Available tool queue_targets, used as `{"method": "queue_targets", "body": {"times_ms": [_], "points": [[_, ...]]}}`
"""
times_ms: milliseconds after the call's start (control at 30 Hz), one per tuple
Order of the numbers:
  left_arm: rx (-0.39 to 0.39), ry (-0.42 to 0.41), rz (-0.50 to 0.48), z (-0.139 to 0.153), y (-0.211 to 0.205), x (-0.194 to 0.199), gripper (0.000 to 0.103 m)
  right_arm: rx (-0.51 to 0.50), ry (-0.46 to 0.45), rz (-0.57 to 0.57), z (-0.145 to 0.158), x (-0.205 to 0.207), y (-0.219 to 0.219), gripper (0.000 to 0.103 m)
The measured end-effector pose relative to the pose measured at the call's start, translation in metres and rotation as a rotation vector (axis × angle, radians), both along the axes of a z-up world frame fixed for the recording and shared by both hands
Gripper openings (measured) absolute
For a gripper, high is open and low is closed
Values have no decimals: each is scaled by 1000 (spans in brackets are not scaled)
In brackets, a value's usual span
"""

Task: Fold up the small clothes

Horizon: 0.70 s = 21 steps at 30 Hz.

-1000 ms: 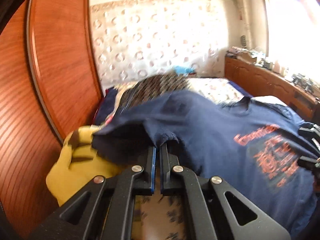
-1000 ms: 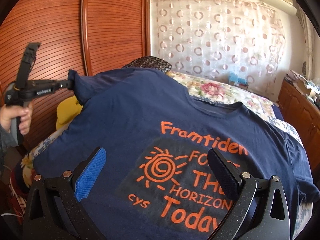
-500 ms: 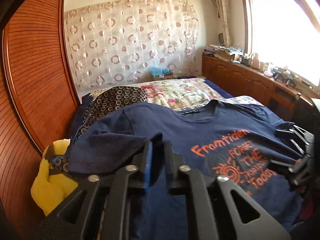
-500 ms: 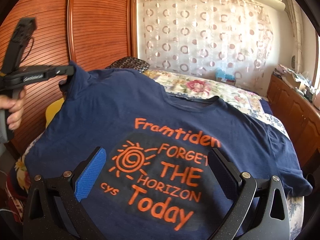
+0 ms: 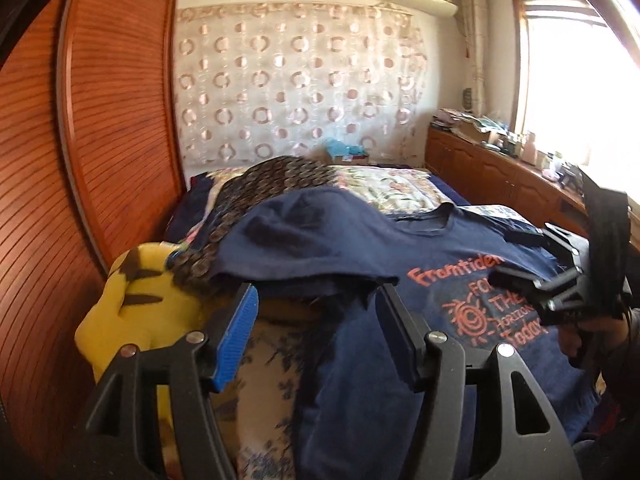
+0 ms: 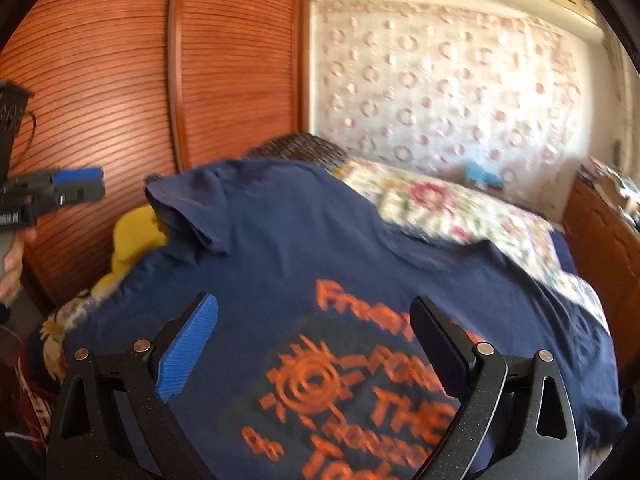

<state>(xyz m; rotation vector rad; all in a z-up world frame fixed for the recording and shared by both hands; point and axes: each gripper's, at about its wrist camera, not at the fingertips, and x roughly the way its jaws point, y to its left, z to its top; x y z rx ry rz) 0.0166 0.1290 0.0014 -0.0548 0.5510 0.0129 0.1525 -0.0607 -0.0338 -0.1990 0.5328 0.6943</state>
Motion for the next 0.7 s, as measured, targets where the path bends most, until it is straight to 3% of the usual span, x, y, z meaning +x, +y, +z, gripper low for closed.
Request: {"method": "queue_targets", "body": {"times_ms": [167, 333, 400, 633, 700], "points": [[-37, -11, 46, -10, 24, -19, 61, 36, -36, 116, 9, 19, 49, 93], [-23, -7, 76, -19, 35, -32, 61, 12, 29, 254, 12, 37, 117, 91], [-25, -5, 80, -21, 39, -36, 61, -21, 41, 300, 11, 38, 144, 81], [-38, -10, 96, -27, 51, -47, 61, -222, 19, 435, -13, 20, 220, 69], [-37, -11, 100, -28, 52, -49, 61, -304, -19, 405, -22, 19, 231, 50]]}}
